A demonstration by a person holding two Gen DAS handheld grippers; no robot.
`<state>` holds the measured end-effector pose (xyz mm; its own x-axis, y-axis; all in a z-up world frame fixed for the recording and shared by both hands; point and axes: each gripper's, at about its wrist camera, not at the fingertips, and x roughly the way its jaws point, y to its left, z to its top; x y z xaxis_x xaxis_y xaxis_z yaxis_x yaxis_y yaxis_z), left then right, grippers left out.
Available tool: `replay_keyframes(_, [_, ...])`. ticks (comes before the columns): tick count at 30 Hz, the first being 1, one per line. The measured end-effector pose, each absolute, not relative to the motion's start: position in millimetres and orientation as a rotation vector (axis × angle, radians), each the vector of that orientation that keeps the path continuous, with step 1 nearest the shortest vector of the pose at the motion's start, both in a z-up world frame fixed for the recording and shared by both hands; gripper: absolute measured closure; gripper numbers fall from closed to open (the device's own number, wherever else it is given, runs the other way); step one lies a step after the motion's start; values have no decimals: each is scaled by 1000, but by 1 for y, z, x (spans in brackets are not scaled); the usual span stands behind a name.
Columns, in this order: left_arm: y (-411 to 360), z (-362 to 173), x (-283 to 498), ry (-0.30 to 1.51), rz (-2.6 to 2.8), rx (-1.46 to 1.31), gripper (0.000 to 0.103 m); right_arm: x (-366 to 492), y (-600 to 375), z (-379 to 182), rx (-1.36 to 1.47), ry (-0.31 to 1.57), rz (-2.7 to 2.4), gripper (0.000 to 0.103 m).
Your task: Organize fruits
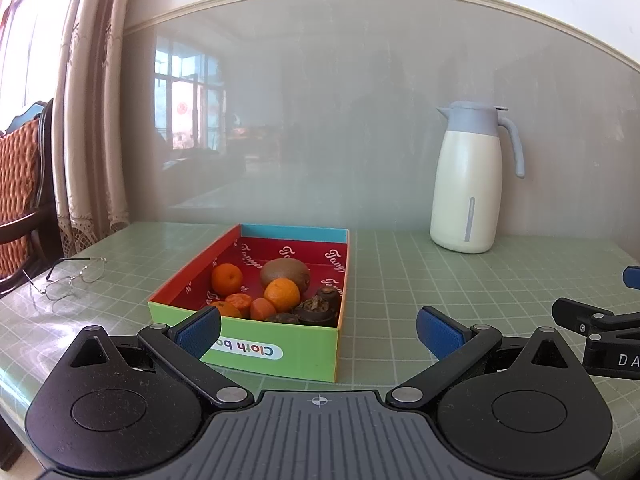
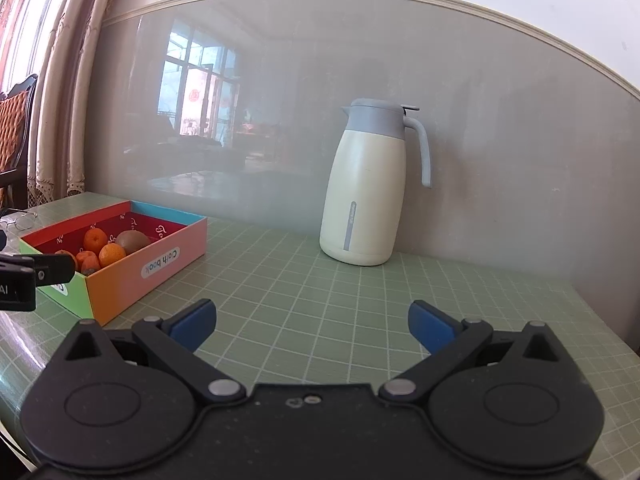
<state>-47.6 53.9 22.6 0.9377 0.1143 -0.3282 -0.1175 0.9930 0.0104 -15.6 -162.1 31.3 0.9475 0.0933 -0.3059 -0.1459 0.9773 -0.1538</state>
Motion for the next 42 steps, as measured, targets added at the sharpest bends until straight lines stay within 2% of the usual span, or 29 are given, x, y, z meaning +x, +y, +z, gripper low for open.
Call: replay_keyframes(42, [55, 22, -49, 335, 119, -14, 0, -17, -161, 30, -175, 299, 145, 0])
